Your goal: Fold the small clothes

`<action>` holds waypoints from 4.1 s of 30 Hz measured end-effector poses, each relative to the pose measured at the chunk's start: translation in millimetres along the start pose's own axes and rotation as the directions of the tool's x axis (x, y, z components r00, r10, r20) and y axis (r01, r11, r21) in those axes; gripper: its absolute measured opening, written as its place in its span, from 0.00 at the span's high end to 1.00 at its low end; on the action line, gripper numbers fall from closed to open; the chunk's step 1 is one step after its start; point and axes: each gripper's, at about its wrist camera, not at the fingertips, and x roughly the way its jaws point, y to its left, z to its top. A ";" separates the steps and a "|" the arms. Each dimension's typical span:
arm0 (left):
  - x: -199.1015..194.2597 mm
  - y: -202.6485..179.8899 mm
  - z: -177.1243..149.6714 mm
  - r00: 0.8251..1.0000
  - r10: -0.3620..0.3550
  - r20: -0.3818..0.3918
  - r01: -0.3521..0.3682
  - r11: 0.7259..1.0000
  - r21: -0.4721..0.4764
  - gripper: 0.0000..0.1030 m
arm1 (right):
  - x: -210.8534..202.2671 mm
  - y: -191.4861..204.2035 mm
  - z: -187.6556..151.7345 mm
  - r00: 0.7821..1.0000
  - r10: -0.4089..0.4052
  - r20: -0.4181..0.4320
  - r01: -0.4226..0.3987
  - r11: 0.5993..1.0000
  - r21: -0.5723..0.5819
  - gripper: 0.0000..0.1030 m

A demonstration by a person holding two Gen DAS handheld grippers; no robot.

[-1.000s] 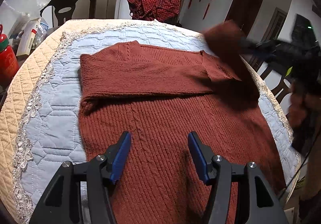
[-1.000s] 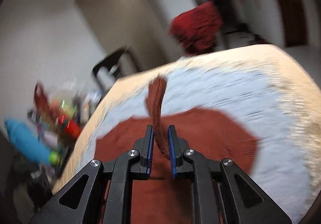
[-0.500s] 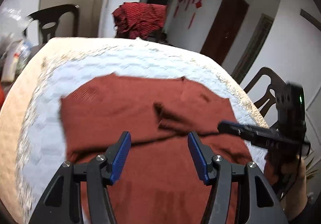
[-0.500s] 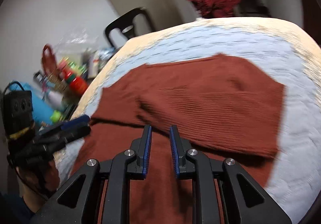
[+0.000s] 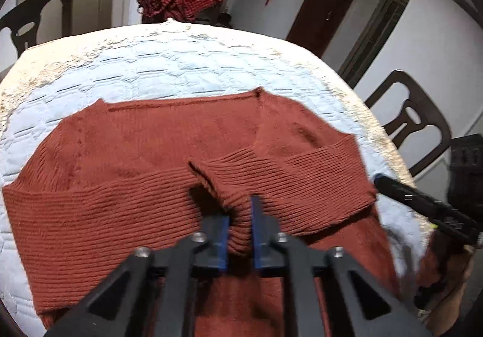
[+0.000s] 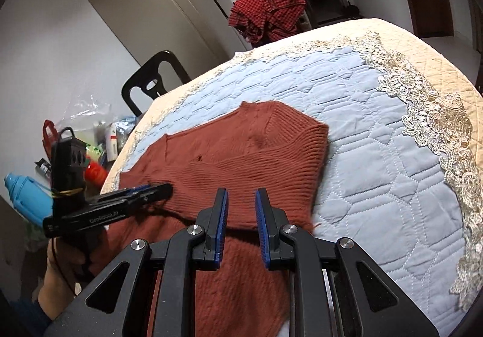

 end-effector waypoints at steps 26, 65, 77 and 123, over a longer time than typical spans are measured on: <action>-47.6 18.8 -6.4 0.985 0.102 0.138 -0.096 0.994 -0.048 0.89 | 35.6 -40.8 37.2 0.986 -0.166 -0.034 0.166 0.986 0.011 0.82; -118.9 42.9 -103.0 0.976 0.153 0.155 -0.143 0.987 -0.075 0.73 | -74.1 27.2 -49.2 0.998 -0.062 -0.028 0.054 0.973 -0.223 0.73; -147.3 39.8 -155.9 0.974 0.161 0.162 -0.144 0.983 -0.109 0.62 | -93.0 20.8 -99.4 0.997 -0.015 -0.080 0.004 0.990 -0.143 0.61; -136.2 36.3 -211.6 0.990 -0.033 0.140 0.074 0.951 -0.300 0.85 | -82.1 6.6 -150.9 0.975 0.168 -0.145 -0.150 0.981 0.126 0.91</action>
